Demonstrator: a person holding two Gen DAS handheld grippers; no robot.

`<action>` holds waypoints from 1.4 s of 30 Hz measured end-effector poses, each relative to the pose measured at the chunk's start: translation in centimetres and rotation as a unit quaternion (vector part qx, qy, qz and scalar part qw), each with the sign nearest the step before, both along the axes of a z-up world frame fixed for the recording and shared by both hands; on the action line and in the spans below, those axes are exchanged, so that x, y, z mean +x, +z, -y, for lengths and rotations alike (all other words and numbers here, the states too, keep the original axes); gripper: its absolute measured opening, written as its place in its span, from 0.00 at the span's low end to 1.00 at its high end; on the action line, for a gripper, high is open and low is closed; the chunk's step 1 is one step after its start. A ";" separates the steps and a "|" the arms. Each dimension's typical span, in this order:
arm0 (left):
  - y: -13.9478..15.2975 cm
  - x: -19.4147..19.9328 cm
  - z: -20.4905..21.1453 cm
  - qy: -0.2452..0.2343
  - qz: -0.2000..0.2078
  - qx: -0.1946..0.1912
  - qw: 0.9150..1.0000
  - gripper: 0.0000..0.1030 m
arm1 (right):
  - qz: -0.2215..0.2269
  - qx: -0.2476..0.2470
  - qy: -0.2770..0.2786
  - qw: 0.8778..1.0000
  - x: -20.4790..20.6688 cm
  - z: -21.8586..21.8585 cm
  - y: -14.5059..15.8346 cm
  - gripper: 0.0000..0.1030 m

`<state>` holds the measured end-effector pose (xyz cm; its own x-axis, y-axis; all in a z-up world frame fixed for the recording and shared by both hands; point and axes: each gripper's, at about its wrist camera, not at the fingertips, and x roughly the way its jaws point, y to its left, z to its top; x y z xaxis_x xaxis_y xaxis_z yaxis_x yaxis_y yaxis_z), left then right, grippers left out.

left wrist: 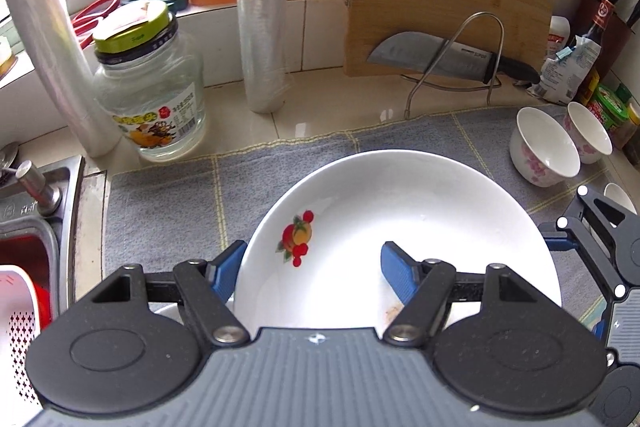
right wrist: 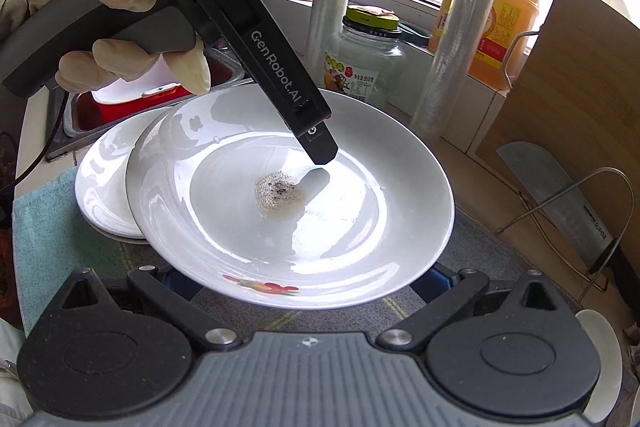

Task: Organize plates and bowls
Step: 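Lift the stained plate and carry it toward the plate stack, then lower the stained plate onto the plate stack and open the left gripper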

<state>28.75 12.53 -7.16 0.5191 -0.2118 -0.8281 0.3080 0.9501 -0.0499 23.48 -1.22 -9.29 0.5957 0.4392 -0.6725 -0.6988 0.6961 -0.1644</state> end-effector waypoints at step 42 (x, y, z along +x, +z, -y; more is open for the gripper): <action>-3.5 -5.9 -11.7 0.105 -0.039 0.002 0.994 0.69 | -0.065 -0.021 0.115 0.991 -1.6 -10.4 -2.3 1.00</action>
